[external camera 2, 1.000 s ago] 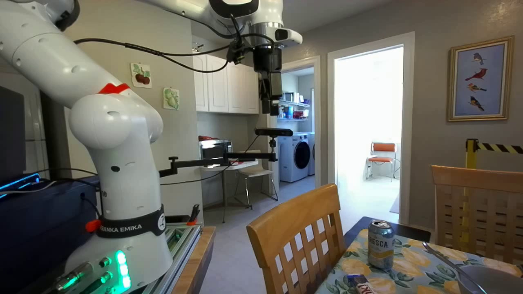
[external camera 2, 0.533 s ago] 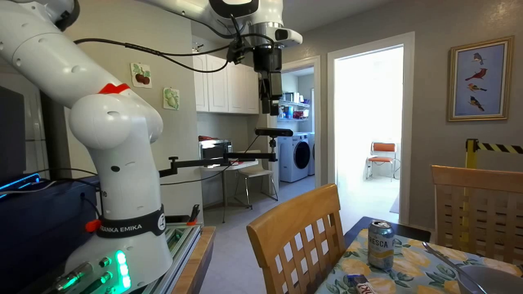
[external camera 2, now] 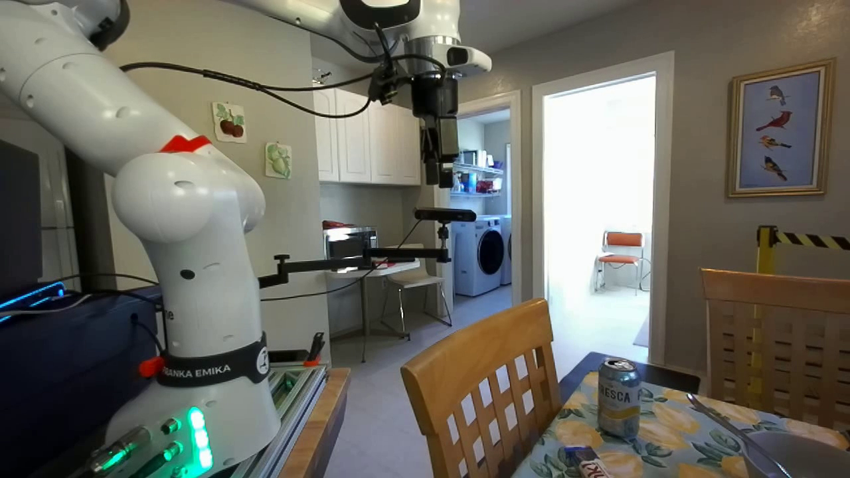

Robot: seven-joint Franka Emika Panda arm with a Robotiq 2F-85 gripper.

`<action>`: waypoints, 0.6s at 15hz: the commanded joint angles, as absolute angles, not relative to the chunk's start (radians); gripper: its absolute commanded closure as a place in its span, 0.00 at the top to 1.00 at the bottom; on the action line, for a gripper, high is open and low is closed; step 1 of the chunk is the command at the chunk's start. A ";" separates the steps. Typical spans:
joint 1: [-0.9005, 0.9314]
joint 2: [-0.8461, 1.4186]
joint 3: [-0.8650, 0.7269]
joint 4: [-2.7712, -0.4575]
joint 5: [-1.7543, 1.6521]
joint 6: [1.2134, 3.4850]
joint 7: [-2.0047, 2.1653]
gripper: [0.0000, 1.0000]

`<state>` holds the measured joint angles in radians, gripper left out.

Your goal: Cut the packet with the knife

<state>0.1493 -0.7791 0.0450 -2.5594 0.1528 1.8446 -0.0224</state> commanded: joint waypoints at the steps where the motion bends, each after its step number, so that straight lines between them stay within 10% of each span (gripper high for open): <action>1: 0.139 -0.779 0.053 -2.557 0.159 1.841 -0.028 1.00; 9: -0.011 -0.728 0.016 -2.570 0.040 1.933 0.022 1.00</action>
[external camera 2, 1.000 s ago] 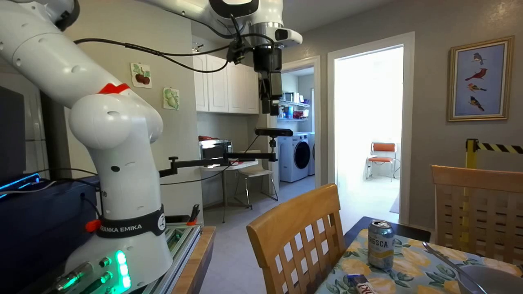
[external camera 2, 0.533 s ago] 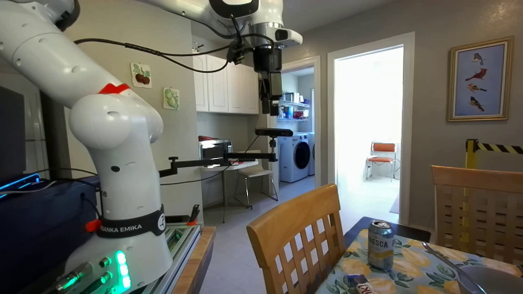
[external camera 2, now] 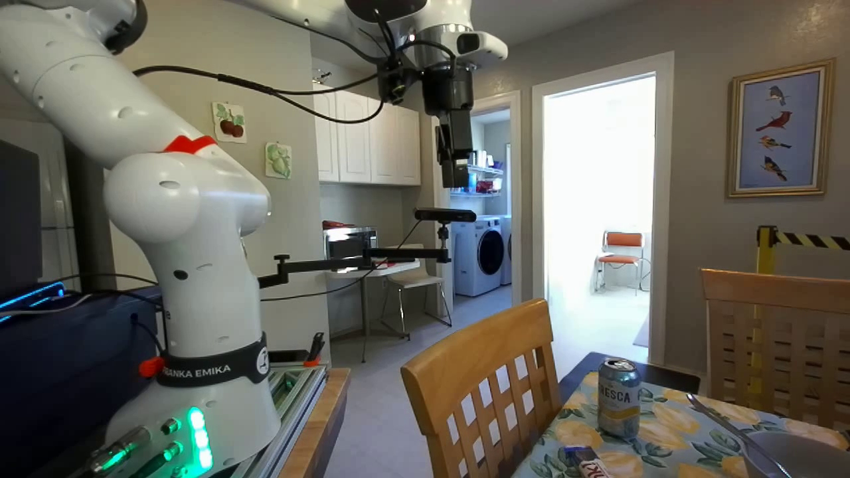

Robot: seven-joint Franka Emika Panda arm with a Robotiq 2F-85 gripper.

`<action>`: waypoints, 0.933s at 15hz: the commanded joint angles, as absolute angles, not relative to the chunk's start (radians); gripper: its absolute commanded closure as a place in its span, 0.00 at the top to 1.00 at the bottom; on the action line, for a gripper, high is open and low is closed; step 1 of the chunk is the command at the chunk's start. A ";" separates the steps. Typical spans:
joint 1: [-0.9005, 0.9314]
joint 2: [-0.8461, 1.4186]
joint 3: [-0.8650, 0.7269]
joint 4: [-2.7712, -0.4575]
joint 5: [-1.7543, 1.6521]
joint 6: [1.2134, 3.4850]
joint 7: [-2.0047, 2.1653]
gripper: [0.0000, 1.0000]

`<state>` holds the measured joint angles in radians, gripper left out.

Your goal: Cut the packet with the knife

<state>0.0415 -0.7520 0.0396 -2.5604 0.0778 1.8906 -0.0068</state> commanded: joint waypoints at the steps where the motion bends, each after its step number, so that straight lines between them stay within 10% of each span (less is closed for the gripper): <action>1: -0.030 -0.715 -0.001 -2.575 0.037 1.959 0.021 1.00; 14: -0.152 -0.418 -0.127 -2.614 0.065 2.229 0.024 1.00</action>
<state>-0.1465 -0.4922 -0.1027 -2.6101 0.0511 2.1843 0.0174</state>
